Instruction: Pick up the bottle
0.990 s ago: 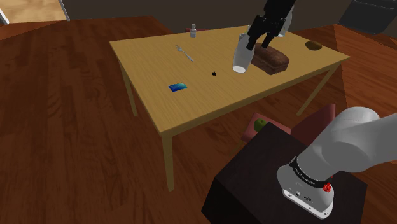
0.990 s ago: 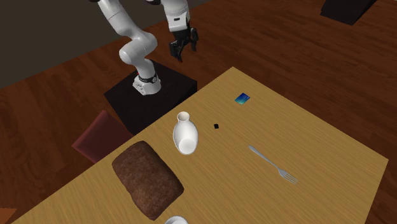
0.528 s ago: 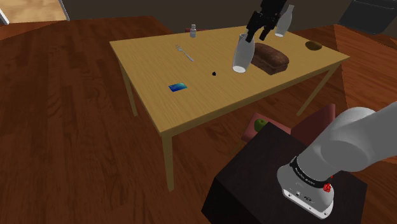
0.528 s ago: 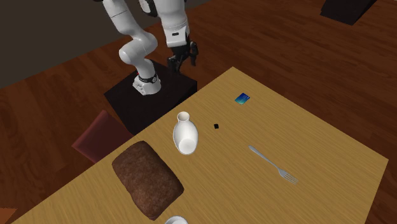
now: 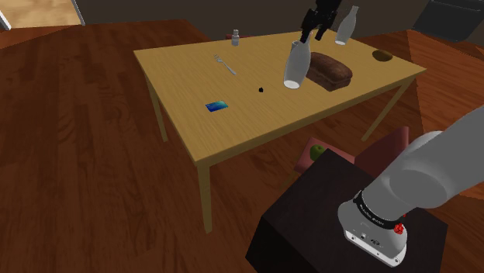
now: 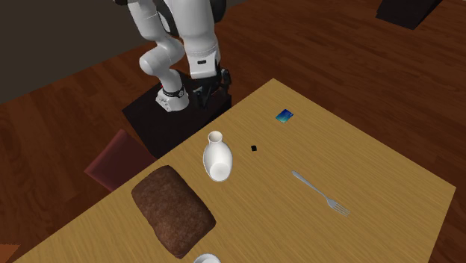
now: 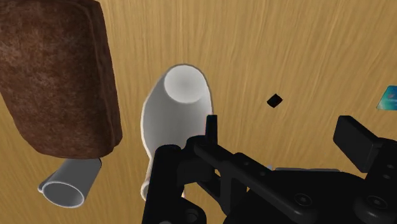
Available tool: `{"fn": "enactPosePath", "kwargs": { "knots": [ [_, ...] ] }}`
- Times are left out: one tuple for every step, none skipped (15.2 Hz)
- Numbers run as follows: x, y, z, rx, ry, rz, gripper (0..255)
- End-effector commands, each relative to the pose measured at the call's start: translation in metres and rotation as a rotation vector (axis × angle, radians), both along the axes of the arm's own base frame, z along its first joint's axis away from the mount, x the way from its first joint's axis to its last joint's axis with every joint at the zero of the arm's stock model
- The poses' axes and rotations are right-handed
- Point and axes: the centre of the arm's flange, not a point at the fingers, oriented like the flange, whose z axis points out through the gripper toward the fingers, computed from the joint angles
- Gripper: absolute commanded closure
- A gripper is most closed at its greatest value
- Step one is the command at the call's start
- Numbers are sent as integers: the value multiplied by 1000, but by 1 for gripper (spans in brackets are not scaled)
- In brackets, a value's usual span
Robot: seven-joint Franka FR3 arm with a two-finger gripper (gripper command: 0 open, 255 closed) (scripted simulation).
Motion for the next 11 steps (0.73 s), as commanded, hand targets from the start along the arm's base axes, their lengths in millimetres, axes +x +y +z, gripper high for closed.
{"fn": "enactPosePath", "kwargs": {
  "knots": [
    [13,-21,1,-11,-3,3,0],
    [20,-32,1,-15,-4,3,0],
    [27,-42,1,-20,-6,4,0],
    [33,-53,1,-24,-7,5,0],
    [40,-63,1,-29,-9,6,0],
    [47,-74,1,-34,-10,6,0],
    [54,-84,1,-38,-11,7,0],
    [61,-94,1,-43,-13,8,0],
    [63,-98,2,-44,-13,8,0],
    [63,-98,-4,-44,-13,8,0],
    [63,-98,-9,-44,-13,8,0]
  ]
}}
